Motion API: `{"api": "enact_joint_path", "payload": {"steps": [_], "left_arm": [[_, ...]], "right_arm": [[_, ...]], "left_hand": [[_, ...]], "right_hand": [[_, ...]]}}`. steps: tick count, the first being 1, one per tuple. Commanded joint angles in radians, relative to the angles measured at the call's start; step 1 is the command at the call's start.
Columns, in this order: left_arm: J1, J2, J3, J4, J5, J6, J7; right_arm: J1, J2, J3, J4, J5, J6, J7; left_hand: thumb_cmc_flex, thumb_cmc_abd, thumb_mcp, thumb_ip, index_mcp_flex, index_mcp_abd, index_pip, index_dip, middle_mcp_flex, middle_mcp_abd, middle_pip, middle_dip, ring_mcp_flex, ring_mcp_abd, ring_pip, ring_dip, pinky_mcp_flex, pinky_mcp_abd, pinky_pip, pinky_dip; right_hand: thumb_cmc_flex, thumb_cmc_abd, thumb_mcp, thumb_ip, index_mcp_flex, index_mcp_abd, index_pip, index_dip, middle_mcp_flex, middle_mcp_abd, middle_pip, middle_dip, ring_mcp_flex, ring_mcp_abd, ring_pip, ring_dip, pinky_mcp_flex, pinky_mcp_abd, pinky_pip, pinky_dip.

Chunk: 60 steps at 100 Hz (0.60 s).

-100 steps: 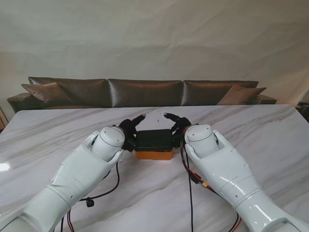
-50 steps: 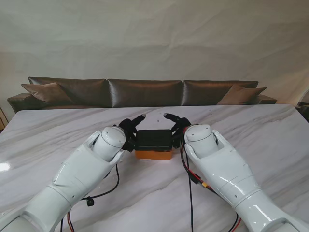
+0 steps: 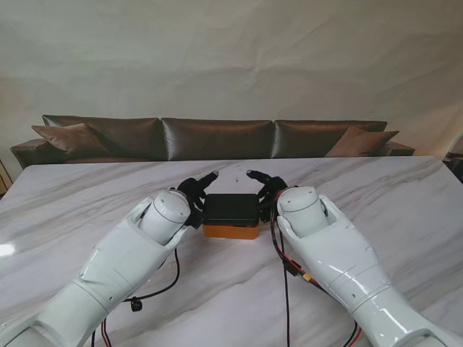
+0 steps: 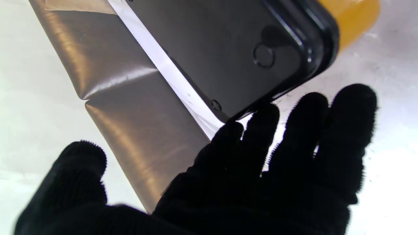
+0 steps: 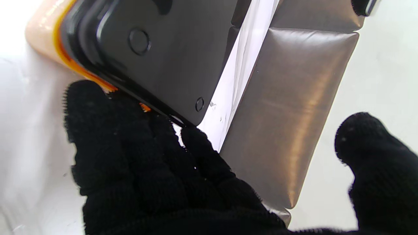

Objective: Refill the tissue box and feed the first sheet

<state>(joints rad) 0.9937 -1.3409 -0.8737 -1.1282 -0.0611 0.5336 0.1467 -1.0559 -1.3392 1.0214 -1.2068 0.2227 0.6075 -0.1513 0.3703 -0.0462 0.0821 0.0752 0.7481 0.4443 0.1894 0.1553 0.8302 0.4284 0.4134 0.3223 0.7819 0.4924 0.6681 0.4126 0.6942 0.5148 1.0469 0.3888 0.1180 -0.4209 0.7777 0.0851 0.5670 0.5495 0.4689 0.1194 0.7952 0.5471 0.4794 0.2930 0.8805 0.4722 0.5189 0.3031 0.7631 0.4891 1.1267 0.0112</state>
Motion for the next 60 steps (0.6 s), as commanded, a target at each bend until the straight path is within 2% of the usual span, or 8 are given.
{"api": "enact_joint_path", "payload": {"steps": [1,11,20,37,60], "left_arm": [[-0.005,-0.017,0.003,0.001,0.000,-0.010,-0.017],[-0.008,-0.018,0.002,0.014,0.002,-0.015,-0.015],[0.005,-0.013,-0.004,-0.017,0.010,0.006,-0.011],[0.005,-0.012,-0.008,-0.012,0.015,-0.001,-0.007],[0.019,-0.007,-0.018,-0.042,0.027,0.014,0.000]], "right_arm": [[-0.002,-0.010,-0.001,-0.015,-0.002,0.002,0.018],[-0.003,-0.008,0.001,-0.017,-0.007,0.007,0.018],[-0.004,-0.008,0.003,-0.016,-0.011,0.010,0.019],[-0.004,-0.006,0.004,-0.015,-0.017,0.015,0.021],[-0.006,-0.005,0.006,-0.018,-0.021,0.019,0.022]], "left_hand": [[-0.010,0.030,0.016,-0.005,0.018,-0.394,0.106,0.057,0.018,-0.064,0.025,0.007,-0.023,0.017,0.015,0.004,0.028,-0.047,0.191,0.012],[-0.009,0.030,0.017,-0.005,0.018,-0.399,0.106,0.057,0.018,-0.064,0.025,0.007,-0.023,0.015,0.016,0.004,0.030,-0.048,0.191,0.010],[-0.009,0.029,0.018,-0.005,0.021,-0.405,0.107,0.058,0.018,-0.064,0.026,0.007,-0.021,0.015,0.017,0.004,0.031,-0.047,0.191,0.009],[-0.010,0.028,0.018,-0.006,0.020,-0.421,0.105,0.058,0.019,-0.065,0.025,0.007,-0.018,0.015,0.018,0.004,0.034,-0.050,0.193,0.006],[-0.009,0.028,0.019,-0.007,0.021,-0.433,0.104,0.059,0.022,-0.065,0.026,0.007,-0.016,0.013,0.019,0.004,0.038,-0.049,0.194,0.003]], "right_hand": [[-0.002,0.014,-0.021,0.020,0.023,-0.058,0.047,0.017,0.028,-0.109,0.028,-0.011,0.014,-0.075,0.001,-0.010,0.007,-0.071,0.000,-0.011],[-0.002,0.014,-0.021,0.020,0.023,-0.058,0.047,0.017,0.030,-0.106,0.029,-0.011,0.016,-0.075,0.001,-0.010,0.007,-0.069,0.001,-0.011],[-0.002,0.014,-0.021,0.020,0.023,-0.057,0.047,0.017,0.030,-0.106,0.028,-0.011,0.015,-0.074,0.001,-0.011,0.007,-0.069,0.002,-0.011],[-0.002,0.015,-0.020,0.020,0.024,-0.058,0.047,0.017,0.030,-0.106,0.028,-0.011,0.016,-0.073,0.002,-0.010,0.008,-0.068,0.004,-0.010],[-0.002,0.014,-0.021,0.020,0.024,-0.058,0.047,0.017,0.031,-0.105,0.029,-0.011,0.017,-0.072,0.003,-0.010,0.008,-0.068,0.005,-0.010]]}}
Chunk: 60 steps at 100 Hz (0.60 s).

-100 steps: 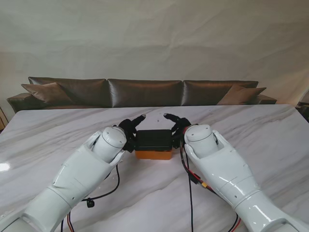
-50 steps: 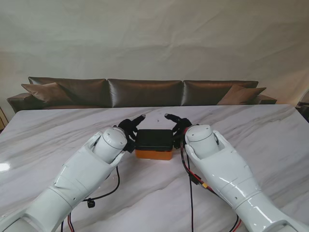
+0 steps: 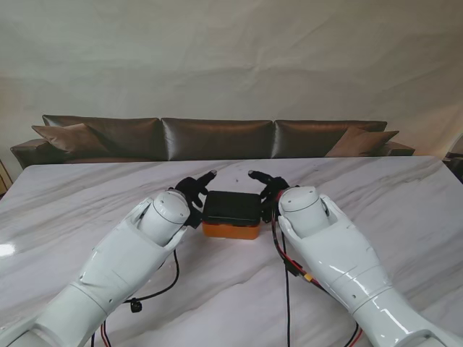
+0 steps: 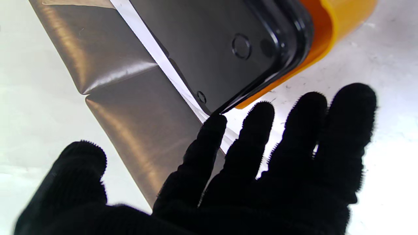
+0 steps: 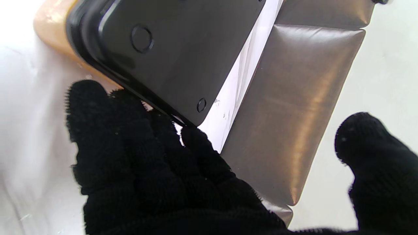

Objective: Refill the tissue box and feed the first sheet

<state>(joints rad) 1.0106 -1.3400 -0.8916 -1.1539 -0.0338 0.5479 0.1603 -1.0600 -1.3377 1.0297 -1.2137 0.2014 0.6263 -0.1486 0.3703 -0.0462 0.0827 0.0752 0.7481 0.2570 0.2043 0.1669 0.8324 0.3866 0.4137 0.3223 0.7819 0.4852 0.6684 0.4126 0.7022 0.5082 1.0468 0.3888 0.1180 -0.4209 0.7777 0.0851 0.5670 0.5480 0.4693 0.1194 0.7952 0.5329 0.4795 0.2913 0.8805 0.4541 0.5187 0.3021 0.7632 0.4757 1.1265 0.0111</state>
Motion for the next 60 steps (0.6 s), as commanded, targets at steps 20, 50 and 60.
{"api": "enact_joint_path", "payload": {"steps": [20,50,60], "left_arm": [[0.015,-0.005,-0.008,-0.044,0.008,0.025,-0.011],[0.015,-0.007,-0.012,-0.017,0.012,0.019,-0.001],[0.021,-0.007,-0.015,-0.028,0.014,0.036,0.001]], "right_arm": [[0.000,-0.007,-0.006,-0.011,0.003,-0.003,0.022],[0.005,-0.009,-0.015,-0.007,0.010,-0.010,0.022],[0.006,-0.010,-0.018,-0.003,0.011,-0.012,0.023]], "left_hand": [[-0.010,0.028,0.018,-0.008,0.025,-0.251,0.089,0.049,0.022,-0.023,0.026,0.007,-0.013,0.019,0.019,0.004,0.032,-0.044,0.196,0.001],[-0.010,0.028,0.019,-0.008,0.027,-0.255,0.089,0.051,0.021,-0.023,0.025,0.006,-0.014,0.020,0.018,0.003,0.031,-0.043,0.195,-0.002],[-0.009,0.027,0.019,-0.008,0.028,-0.258,0.089,0.052,0.022,-0.024,0.025,0.006,-0.012,0.021,0.019,0.003,0.031,-0.044,0.195,-0.003]], "right_hand": [[-0.002,0.015,-0.021,0.020,0.024,-0.056,0.046,0.017,0.032,-0.090,0.030,-0.009,0.016,-0.053,0.004,-0.009,0.009,-0.055,0.006,-0.009],[-0.003,0.015,-0.021,0.021,0.024,-0.056,0.047,0.017,0.031,-0.093,0.029,-0.009,0.017,-0.054,0.005,-0.008,0.009,-0.054,0.007,-0.009],[-0.003,0.016,-0.021,0.021,0.024,-0.057,0.046,0.017,0.031,-0.090,0.030,-0.009,0.017,-0.053,0.005,-0.009,0.009,-0.054,0.007,-0.009]]}}
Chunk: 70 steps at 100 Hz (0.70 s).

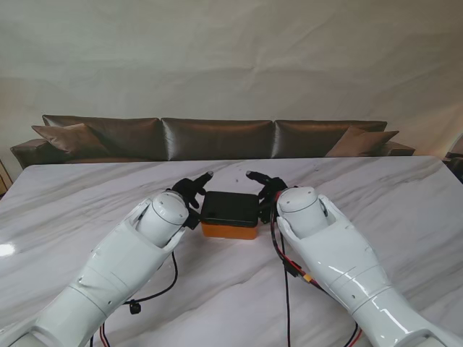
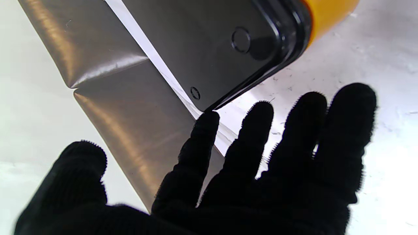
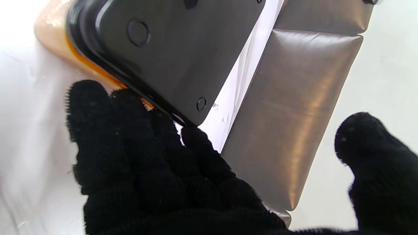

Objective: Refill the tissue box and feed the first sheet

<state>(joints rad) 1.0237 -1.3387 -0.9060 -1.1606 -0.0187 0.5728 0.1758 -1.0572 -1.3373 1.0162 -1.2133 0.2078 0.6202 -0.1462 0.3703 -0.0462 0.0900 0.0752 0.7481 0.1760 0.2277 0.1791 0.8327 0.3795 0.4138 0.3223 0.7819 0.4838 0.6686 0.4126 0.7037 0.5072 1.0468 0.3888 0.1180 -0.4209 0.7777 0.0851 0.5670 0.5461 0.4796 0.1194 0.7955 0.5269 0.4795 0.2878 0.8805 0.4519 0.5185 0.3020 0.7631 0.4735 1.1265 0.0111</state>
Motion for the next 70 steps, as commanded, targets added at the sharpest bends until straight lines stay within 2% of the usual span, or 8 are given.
{"api": "enact_joint_path", "payload": {"steps": [1,45,70], "left_arm": [[0.007,-0.009,-0.001,-0.021,-0.001,0.012,-0.015],[-0.010,-0.016,-0.002,0.037,0.001,-0.007,-0.006],[0.001,-0.014,-0.007,0.012,0.007,0.009,0.001]], "right_arm": [[0.004,-0.011,-0.005,-0.003,0.005,-0.006,0.021],[0.008,-0.010,0.000,0.007,-0.004,0.005,0.023],[0.004,-0.008,0.005,0.005,-0.011,0.012,0.023]], "left_hand": [[-0.009,0.027,0.012,-0.008,0.027,-0.178,0.065,0.039,0.022,-0.016,0.026,0.007,-0.013,0.022,0.019,0.003,0.030,-0.044,0.195,-0.003],[-0.009,0.027,0.013,-0.009,0.030,-0.180,0.066,0.041,0.021,-0.016,0.025,0.007,-0.013,0.020,0.019,0.004,0.031,-0.043,0.197,-0.005],[-0.007,0.025,0.014,-0.009,0.031,-0.191,0.066,0.041,0.020,-0.017,0.026,0.007,-0.013,0.021,0.019,0.004,0.032,-0.044,0.196,-0.007]], "right_hand": [[-0.003,0.016,-0.020,0.021,0.024,-0.055,0.036,0.017,0.031,-0.084,0.029,-0.006,0.017,-0.051,0.005,-0.009,0.009,-0.052,0.007,-0.009],[-0.003,0.016,-0.021,0.020,0.025,-0.053,0.037,0.017,0.032,-0.083,0.030,-0.006,0.018,-0.050,0.006,-0.008,0.010,-0.051,0.008,-0.008],[-0.004,0.017,-0.021,0.020,0.025,-0.053,0.037,0.017,0.032,-0.084,0.030,-0.006,0.019,-0.050,0.006,-0.009,0.009,-0.050,0.008,-0.008]]}}
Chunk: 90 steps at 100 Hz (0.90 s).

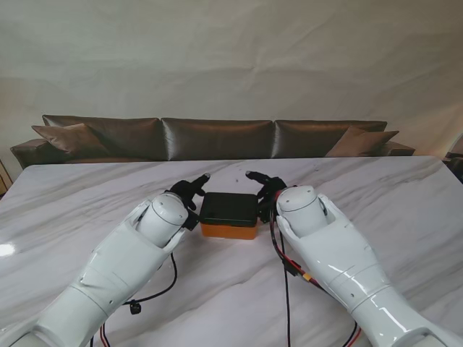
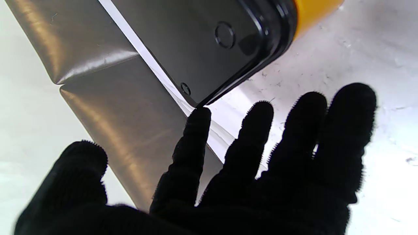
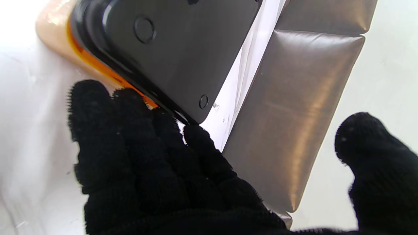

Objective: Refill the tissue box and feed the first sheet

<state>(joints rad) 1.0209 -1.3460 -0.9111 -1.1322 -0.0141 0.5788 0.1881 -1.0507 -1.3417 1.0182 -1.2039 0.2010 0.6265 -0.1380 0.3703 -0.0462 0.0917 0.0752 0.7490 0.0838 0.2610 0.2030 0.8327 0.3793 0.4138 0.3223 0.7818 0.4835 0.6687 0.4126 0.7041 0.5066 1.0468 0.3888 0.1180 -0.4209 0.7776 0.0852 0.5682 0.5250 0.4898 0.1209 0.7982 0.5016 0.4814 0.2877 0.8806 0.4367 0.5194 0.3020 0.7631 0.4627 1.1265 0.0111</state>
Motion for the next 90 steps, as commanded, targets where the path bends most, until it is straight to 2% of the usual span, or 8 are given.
{"api": "enact_joint_path", "payload": {"steps": [1,42,67,72,82,90], "left_arm": [[0.003,-0.007,-0.002,-0.016,0.002,0.002,-0.011],[-0.008,-0.008,-0.005,0.028,0.003,-0.025,-0.009],[0.002,-0.002,-0.016,0.021,0.016,-0.024,-0.008],[0.011,0.002,-0.021,-0.001,0.021,-0.013,-0.008],[0.033,0.010,-0.034,-0.046,0.037,0.014,-0.007],[0.044,0.020,-0.042,-0.073,0.055,0.033,-0.017]], "right_arm": [[-0.003,-0.003,0.003,-0.005,-0.005,0.006,0.014],[-0.008,-0.001,0.016,-0.013,-0.018,0.017,0.009],[-0.009,0.002,0.021,-0.012,-0.029,0.027,0.011],[-0.010,0.003,0.022,-0.013,-0.035,0.030,0.012],[-0.013,0.014,0.020,-0.020,-0.060,0.036,0.030],[-0.013,0.028,0.013,-0.025,-0.100,0.039,0.053]], "left_hand": [[-0.007,0.025,0.013,-0.010,0.030,-0.099,0.032,0.017,0.020,-0.017,0.026,0.007,-0.013,0.021,0.019,0.004,0.032,-0.043,0.196,-0.007],[-0.007,0.025,0.013,-0.011,0.031,-0.107,0.031,0.017,0.020,-0.017,0.026,0.007,-0.010,0.020,0.020,0.003,0.035,-0.044,0.197,-0.009],[-0.007,0.025,0.013,-0.011,0.033,-0.106,0.032,0.018,0.022,-0.017,0.026,0.007,-0.007,0.021,0.021,0.004,0.038,-0.044,0.199,-0.010],[-0.007,0.025,0.013,-0.011,0.033,-0.105,0.031,0.018,0.021,-0.018,0.026,0.007,-0.007,0.021,0.021,0.003,0.038,-0.042,0.198,-0.011],[-0.008,0.024,0.012,-0.012,0.032,-0.100,0.031,0.018,0.024,-0.019,0.027,0.007,-0.008,0.021,0.020,0.003,0.038,-0.042,0.199,-0.011],[-0.007,0.026,0.013,-0.011,0.023,-0.097,0.026,0.016,0.014,-0.037,0.022,0.005,-0.024,0.006,0.010,-0.001,0.009,-0.055,0.187,-0.014]], "right_hand": [[-0.004,0.017,-0.021,0.020,0.024,-0.033,0.027,0.016,0.030,-0.059,0.028,-0.006,0.019,-0.035,0.005,-0.009,0.009,-0.039,0.008,-0.008],[-0.004,0.016,-0.021,0.020,0.024,-0.032,0.027,0.016,0.029,-0.057,0.029,-0.006,0.018,-0.035,0.005,-0.009,0.010,-0.040,0.008,-0.008],[-0.005,0.017,-0.021,0.021,0.024,-0.034,0.027,0.016,0.029,-0.058,0.028,-0.006,0.019,-0.034,0.005,-0.009,0.010,-0.039,0.009,-0.008],[-0.004,0.018,-0.021,0.021,0.025,-0.037,0.028,0.016,0.029,-0.058,0.029,-0.006,0.019,-0.034,0.005,-0.009,0.010,-0.037,0.009,-0.008],[-0.005,0.018,-0.021,0.021,0.034,-0.080,0.036,0.020,0.036,-0.065,0.030,-0.006,0.025,-0.035,0.009,-0.007,0.015,-0.039,0.016,-0.005],[-0.001,0.022,-0.023,0.020,0.060,-0.151,0.068,0.035,0.082,-0.101,0.032,-0.008,0.054,-0.049,0.027,-0.002,0.025,-0.054,0.049,0.012]]}}
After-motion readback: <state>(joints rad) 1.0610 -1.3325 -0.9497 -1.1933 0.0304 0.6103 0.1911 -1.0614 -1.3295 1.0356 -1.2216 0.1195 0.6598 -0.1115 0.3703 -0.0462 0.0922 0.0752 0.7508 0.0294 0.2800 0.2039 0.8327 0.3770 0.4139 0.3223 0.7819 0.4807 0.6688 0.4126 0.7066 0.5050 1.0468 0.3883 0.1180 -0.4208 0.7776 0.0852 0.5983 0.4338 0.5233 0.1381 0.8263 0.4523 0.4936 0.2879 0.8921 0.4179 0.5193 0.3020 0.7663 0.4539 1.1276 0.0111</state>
